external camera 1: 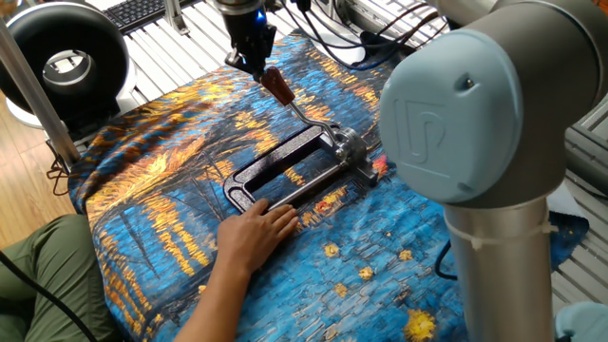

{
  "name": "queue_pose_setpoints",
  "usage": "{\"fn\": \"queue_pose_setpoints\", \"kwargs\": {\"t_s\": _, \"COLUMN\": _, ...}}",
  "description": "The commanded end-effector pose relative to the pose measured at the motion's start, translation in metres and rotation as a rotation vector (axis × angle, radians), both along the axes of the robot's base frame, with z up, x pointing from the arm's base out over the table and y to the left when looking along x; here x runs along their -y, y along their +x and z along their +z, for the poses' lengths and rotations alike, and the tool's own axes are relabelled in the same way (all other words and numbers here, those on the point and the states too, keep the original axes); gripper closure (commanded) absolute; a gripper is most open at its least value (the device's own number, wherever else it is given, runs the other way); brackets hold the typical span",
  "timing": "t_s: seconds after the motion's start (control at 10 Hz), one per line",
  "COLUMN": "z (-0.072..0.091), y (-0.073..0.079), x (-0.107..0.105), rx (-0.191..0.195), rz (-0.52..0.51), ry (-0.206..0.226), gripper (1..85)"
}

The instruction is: Pull up the lever

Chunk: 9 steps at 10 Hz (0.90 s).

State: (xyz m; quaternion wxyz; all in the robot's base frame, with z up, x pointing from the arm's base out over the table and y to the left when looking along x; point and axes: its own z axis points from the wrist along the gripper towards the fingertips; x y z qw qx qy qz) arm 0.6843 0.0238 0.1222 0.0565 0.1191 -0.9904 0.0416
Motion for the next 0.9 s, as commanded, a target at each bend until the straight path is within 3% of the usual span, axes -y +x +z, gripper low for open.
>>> {"fn": "queue_pose_setpoints", "kwargs": {"t_s": 0.0, "z": 0.007, "y": -0.015, "x": -0.003, "rx": -0.046, "rz": -0.014, "ry": 0.018, "gripper": 84.7}}
{"fn": "queue_pose_setpoints", "kwargs": {"t_s": 0.8, "z": 0.031, "y": -0.052, "x": -0.001, "rx": -0.153, "rz": -0.024, "ry": 0.023, "gripper": 84.7}}
